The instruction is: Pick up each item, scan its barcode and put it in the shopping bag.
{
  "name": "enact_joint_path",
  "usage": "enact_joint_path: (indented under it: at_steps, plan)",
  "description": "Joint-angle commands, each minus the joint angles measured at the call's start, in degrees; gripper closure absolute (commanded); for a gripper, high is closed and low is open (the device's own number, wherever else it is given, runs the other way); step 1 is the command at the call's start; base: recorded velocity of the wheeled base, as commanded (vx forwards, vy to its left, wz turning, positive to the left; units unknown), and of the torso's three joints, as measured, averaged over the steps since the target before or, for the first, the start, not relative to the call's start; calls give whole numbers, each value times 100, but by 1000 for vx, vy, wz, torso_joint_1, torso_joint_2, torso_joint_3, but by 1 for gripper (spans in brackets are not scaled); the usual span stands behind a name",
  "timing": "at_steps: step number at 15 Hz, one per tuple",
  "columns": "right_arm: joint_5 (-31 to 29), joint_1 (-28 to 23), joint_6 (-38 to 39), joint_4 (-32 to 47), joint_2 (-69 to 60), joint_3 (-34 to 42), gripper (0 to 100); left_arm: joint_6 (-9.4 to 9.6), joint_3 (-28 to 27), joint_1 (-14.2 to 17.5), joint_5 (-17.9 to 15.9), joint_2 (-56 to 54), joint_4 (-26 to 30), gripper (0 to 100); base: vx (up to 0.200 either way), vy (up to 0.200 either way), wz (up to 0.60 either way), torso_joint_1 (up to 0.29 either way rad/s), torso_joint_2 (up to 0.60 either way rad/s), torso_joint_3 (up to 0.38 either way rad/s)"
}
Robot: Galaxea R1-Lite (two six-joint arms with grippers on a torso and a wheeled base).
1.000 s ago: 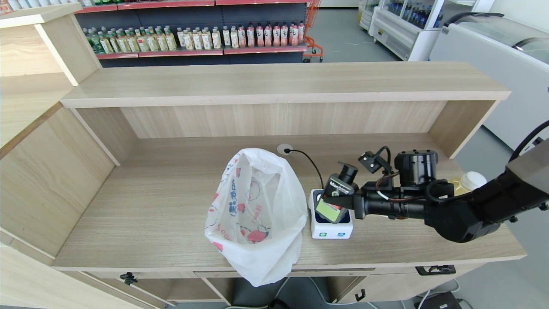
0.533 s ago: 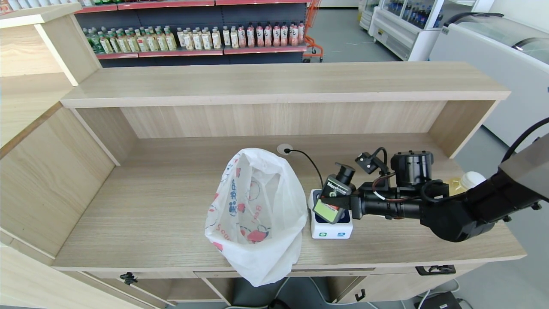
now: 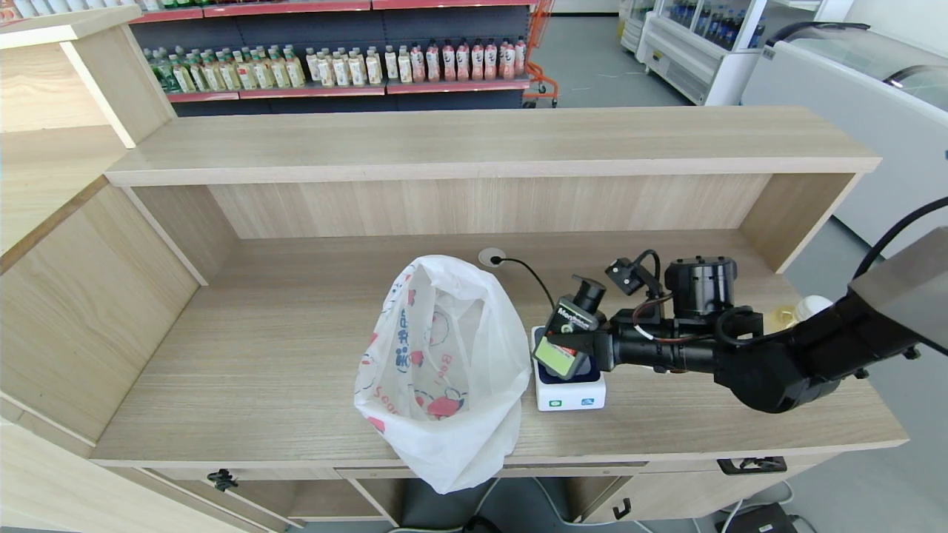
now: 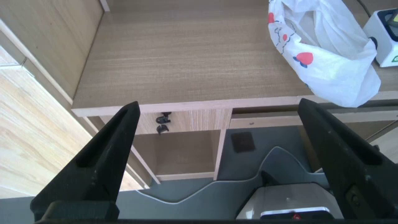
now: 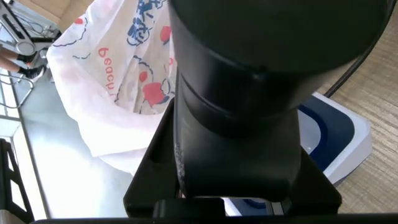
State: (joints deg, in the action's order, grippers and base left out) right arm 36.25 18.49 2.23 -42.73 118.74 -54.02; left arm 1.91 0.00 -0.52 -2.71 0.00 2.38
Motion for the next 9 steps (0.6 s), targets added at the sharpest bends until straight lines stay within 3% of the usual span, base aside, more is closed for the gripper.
enact_joint_path:
  at_steps: [1,7,9]
  plan:
    - [4,5,260,28,-272,32,100,2,0,0,-2,0,0,0,0,0,0,0,0,0]
    - [136,-294,893,45,-1450,348,100,2,0,0,-2,9,0,0,0,0,0,0,0,0]
    - [110,-338,902,36,-1573,322,100,2,0,0,-2,9,0,0,0,200,0,-2,2,5]
